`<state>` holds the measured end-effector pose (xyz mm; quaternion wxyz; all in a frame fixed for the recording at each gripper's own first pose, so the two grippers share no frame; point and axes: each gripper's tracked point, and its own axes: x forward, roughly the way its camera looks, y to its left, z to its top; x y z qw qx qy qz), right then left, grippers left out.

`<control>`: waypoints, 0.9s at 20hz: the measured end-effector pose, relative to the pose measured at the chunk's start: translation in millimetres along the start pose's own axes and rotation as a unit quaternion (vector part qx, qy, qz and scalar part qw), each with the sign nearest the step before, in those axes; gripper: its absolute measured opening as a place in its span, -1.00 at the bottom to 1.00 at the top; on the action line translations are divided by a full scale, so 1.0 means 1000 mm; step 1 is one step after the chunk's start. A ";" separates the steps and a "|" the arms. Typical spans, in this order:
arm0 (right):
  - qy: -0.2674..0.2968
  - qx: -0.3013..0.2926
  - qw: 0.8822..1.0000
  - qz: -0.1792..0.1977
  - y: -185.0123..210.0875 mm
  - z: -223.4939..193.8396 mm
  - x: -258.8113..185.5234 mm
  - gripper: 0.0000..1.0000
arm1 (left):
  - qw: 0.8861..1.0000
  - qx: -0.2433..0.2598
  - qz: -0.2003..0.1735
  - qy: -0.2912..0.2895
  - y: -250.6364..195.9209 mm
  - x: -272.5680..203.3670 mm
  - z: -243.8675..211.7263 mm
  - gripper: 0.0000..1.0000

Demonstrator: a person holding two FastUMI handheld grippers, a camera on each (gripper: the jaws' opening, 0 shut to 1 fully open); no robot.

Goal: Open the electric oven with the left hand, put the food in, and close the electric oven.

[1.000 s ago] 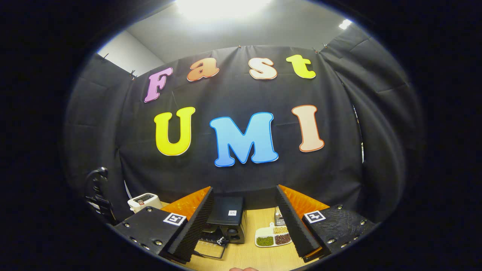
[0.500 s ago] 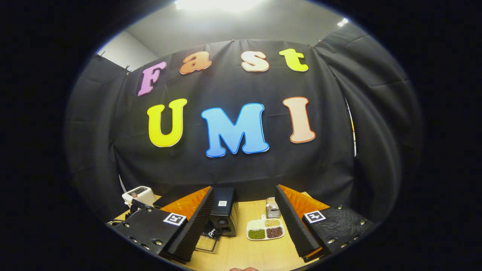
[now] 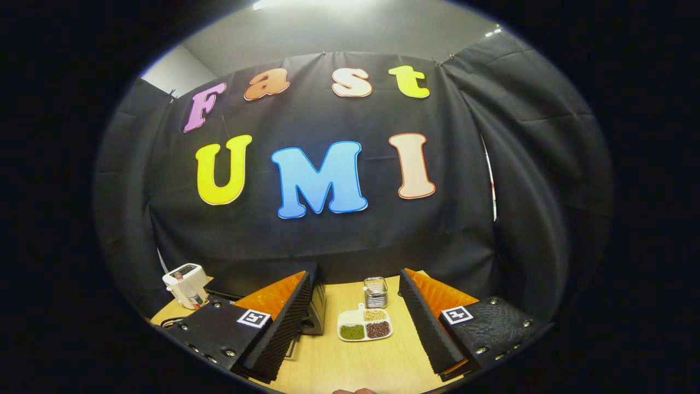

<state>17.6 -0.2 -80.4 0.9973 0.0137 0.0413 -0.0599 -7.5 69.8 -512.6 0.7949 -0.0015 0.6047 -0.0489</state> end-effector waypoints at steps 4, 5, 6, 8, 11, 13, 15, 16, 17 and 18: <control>0.005 -0.003 1.000 -0.013 -0.006 -0.002 -0.005 0.97 | 1.000 0.011 0.005 0.020 0.002 0.014 0.001 0.83; 0.006 -0.003 1.000 -0.015 -0.007 -0.003 -0.006 0.97 | 1.000 0.012 0.007 0.025 0.003 0.016 0.000 0.96; 0.007 -0.004 1.000 -0.016 -0.006 -0.004 -0.006 0.97 | 1.000 0.010 0.010 0.027 0.004 0.018 0.002 0.84; 0.011 -0.008 1.000 -0.018 -0.005 -0.006 -0.008 0.97 | 0.999 -0.004 0.010 0.032 0.004 0.018 0.003 0.96; 0.016 -0.007 1.000 -0.013 0.000 -0.008 -0.008 0.97 | 0.999 -0.010 0.007 0.035 0.003 0.015 0.003 0.83; 0.014 -0.009 1.000 -0.010 0.006 -0.008 -0.006 0.97 | 1.000 -0.006 0.005 0.027 0.003 0.010 0.005 0.90; 0.014 -0.010 1.000 -0.004 0.012 -0.007 -0.007 0.97 | 1.000 -0.009 0.001 0.018 0.001 0.002 0.007 0.90; 0.015 -0.011 1.000 -0.002 0.016 -0.008 -0.006 0.97 | 1.000 -0.009 -0.001 0.012 0.002 -0.002 0.008 0.89; 0.015 -0.013 1.000 0.001 0.019 -0.008 -0.007 0.97 | 1.000 -0.007 -0.001 0.007 0.001 -0.005 0.009 0.89; 0.015 -0.014 1.000 0.004 0.022 -0.007 -0.008 0.97 | 1.000 -0.005 -0.001 0.001 0.001 -0.010 0.009 0.89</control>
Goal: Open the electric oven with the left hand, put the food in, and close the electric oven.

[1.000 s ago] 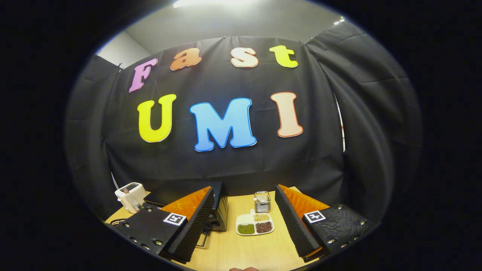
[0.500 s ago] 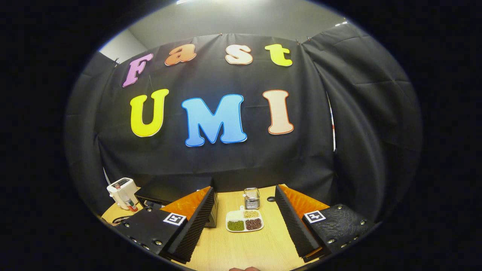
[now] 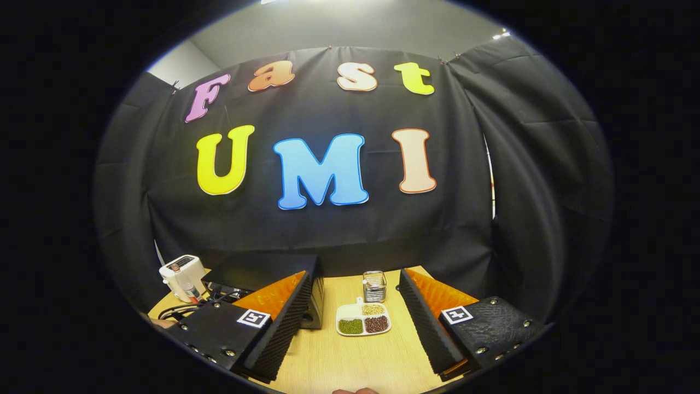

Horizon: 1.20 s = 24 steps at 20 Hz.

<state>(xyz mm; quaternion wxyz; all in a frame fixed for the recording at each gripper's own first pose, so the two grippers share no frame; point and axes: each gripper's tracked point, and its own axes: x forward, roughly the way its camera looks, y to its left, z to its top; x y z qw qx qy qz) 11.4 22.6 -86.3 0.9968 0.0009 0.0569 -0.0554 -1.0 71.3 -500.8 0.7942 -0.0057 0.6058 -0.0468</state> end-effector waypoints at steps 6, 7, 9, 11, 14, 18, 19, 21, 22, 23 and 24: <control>-0.007 -0.011 1.000 0.013 0.012 0.004 -0.004 0.97 | 0.999 -0.001 -0.003 -0.032 -0.001 -0.020 0.008 0.89; -0.007 -0.010 1.000 0.014 0.012 0.004 -0.005 0.97 | 0.999 -0.001 -0.001 -0.039 -0.001 -0.024 0.010 0.96; -0.005 -0.007 1.000 0.016 0.013 0.002 -0.006 0.97 | 0.998 0.009 0.008 -0.055 0.002 -0.030 0.014 0.83; -0.001 -0.008 1.000 0.014 0.010 -0.001 -0.008 0.97 | 0.997 0.026 0.022 -0.076 0.005 -0.037 0.022 0.96; 0.003 -0.007 1.000 0.014 0.007 -0.004 -0.008 0.97 | 0.993 0.042 0.032 -0.102 0.006 -0.048 0.038 0.89; 0.002 -0.014 1.000 0.014 0.006 -0.002 -0.006 0.97 | 0.991 0.040 0.035 -0.125 0.006 -0.062 0.054 0.89; 0.002 -0.014 1.000 0.014 0.008 -0.001 -0.006 0.97 | 0.990 0.041 0.036 -0.130 0.007 -0.064 0.058 0.89; 0.004 -0.015 1.000 0.017 0.010 -0.003 0.005 0.97 | 0.988 0.043 0.039 -0.141 0.010 -0.072 0.066 0.96; 0.005 -0.017 1.000 0.020 0.013 -0.003 0.005 0.97 | 0.987 0.043 0.040 -0.150 0.012 -0.083 0.071 0.96; 0.004 -0.019 1.000 0.022 0.014 -0.002 0.006 0.97 | 0.985 0.044 0.042 -0.164 0.013 -0.090 0.072 0.97; 0.003 -0.021 0.999 0.024 0.017 0.000 0.006 0.97 | 0.981 0.045 0.043 -0.183 0.012 -0.099 0.078 0.90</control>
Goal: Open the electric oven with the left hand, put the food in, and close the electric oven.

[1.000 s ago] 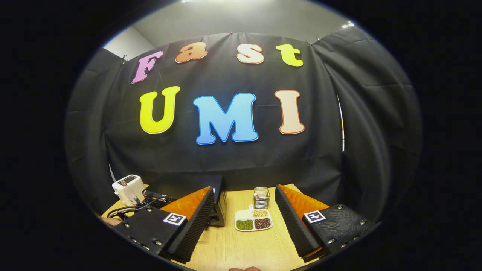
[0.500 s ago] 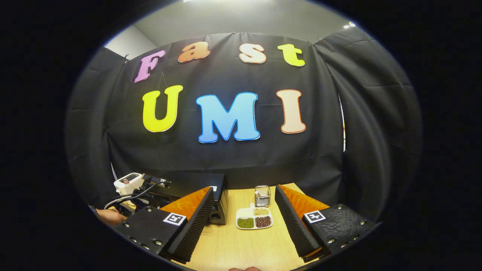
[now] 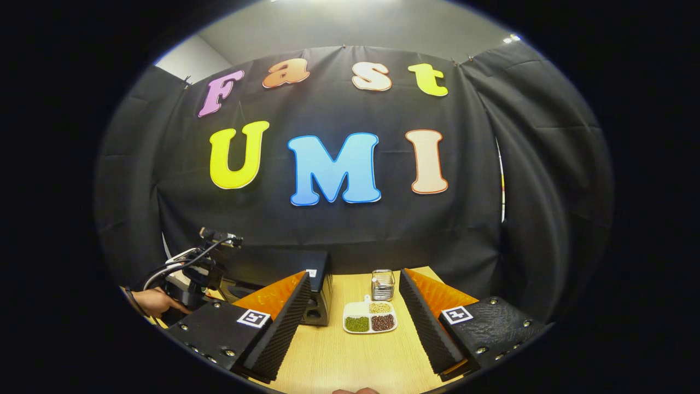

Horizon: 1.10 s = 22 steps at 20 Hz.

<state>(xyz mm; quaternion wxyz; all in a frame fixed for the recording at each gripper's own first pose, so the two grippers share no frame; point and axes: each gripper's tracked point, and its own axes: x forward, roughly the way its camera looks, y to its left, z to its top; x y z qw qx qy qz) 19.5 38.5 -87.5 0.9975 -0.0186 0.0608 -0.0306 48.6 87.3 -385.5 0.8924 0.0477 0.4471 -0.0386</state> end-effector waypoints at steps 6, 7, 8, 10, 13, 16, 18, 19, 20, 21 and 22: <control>-0.030 -0.012 0.999 0.019 0.019 0.028 0.006 0.97 | 0.984 -0.022 0.007 -0.178 0.009 -0.102 0.071 0.92; -0.037 -0.013 0.999 0.024 0.020 0.031 0.003 0.97 | 0.976 -0.033 0.008 -0.214 0.012 -0.126 0.080 0.94; -0.047 -0.018 0.998 0.029 0.025 0.041 0.003 0.97 | 0.968 -0.042 0.010 -0.248 0.017 -0.150 0.088 0.96; -0.061 -0.027 0.997 0.034 0.031 0.054 0.002 0.96 | 0.950 -0.054 0.024 -0.307 0.033 -0.199 0.101 0.82; -0.085 -0.025 0.995 0.042 0.043 0.077 -0.008 0.97 | 0.928 -0.042 0.078 -0.361 0.062 -0.260 0.112 0.94; -0.098 -0.004 0.994 0.052 0.057 0.094 -0.015 0.96 | 0.918 -0.052 0.069 -0.388 0.058 -0.308 0.121 0.92; -0.106 -0.003 0.993 0.053 0.060 0.100 -0.018 0.96 | 0.907 -0.056 0.065 -0.413 0.059 -0.330 0.127 0.87; -0.106 -0.007 0.993 0.051 0.062 0.100 -0.021 0.95 | 0.903 -0.057 0.066 -0.421 0.061 -0.336 0.129 0.84; -0.105 -0.009 0.993 0.051 0.064 0.098 -0.023 0.96 | 0.902 -0.058 0.063 -0.424 0.061 -0.339 0.127 0.82; -0.104 -0.010 0.993 0.051 0.066 0.096 -0.024 0.96 | 0.902 -0.057 0.058 -0.425 0.059 -0.341 0.125 0.89; -0.103 -0.011 0.993 0.050 0.069 0.094 -0.026 0.97 | 0.903 -0.055 0.055 -0.423 0.059 -0.342 0.123 0.96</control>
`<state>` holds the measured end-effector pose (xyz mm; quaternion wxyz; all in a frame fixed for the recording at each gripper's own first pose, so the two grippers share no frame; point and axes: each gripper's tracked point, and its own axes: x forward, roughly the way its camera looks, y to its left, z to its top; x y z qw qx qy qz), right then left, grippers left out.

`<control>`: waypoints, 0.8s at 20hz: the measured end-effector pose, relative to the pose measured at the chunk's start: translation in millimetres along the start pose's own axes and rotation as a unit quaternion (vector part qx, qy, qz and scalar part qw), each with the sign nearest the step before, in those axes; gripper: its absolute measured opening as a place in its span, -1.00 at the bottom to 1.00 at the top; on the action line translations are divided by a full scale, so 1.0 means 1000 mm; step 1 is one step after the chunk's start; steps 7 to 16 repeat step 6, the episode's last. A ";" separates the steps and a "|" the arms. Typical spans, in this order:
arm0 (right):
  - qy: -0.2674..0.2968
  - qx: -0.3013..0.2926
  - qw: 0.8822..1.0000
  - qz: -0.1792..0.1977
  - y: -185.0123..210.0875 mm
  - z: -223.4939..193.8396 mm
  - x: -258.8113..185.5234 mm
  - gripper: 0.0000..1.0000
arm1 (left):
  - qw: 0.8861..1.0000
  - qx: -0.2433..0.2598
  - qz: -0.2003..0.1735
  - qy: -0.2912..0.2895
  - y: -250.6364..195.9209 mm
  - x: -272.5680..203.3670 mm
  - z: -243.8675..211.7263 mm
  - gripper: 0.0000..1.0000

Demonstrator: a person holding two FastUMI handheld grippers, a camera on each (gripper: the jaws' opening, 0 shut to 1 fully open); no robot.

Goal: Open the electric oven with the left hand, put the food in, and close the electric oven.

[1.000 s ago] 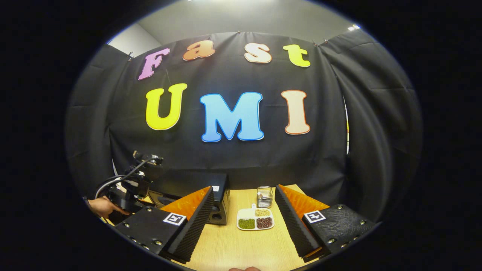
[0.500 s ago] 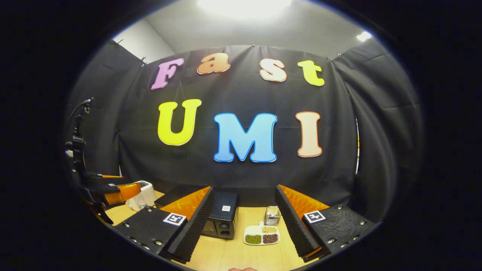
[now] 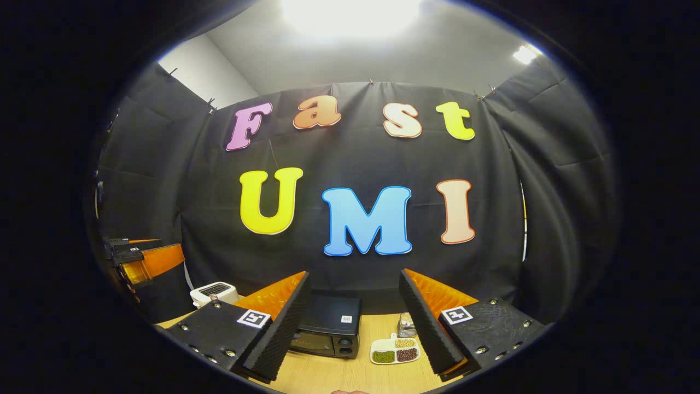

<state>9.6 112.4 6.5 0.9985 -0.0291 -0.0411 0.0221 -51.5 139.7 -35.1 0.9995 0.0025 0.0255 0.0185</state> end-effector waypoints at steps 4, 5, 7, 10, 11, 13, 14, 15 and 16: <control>0.004 0.006 1.000 -0.009 0.005 -0.002 -0.007 0.97 | 1.000 0.000 -0.007 0.008 0.005 -0.003 -0.003 0.94; 0.003 0.006 1.000 -0.011 0.007 -0.001 -0.009 0.97 | 1.000 0.001 -0.010 0.009 0.005 -0.004 -0.004 0.94; 0.003 0.005 1.000 -0.013 0.007 -0.001 -0.011 0.97 | 1.000 0.002 -0.012 0.010 0.007 -0.005 -0.005 0.96; 0.003 0.005 1.000 -0.013 0.007 -0.001 -0.011 0.97 | 1.000 0.002 -0.012 0.010 0.007 -0.005 -0.005 0.96; 0.003 0.005 1.000 -0.013 0.007 -0.001 -0.011 0.97 | 1.000 0.002 -0.012 0.010 0.007 -0.005 -0.005 0.96; 0.003 0.005 1.000 -0.013 0.007 -0.001 -0.011 0.97 | 1.000 0.002 -0.012 0.010 0.007 -0.005 -0.005 0.96; 0.003 0.005 1.000 -0.013 0.007 -0.001 -0.011 0.97 | 1.000 0.002 -0.012 0.010 0.007 -0.005 -0.005 0.96; 0.003 0.005 1.000 -0.013 0.007 -0.001 -0.011 0.97 | 1.000 0.002 -0.012 0.010 0.007 -0.005 -0.005 0.96; 0.003 0.005 1.000 -0.013 0.007 -0.001 -0.011 0.97 | 1.000 0.002 -0.012 0.010 0.007 -0.005 -0.005 0.96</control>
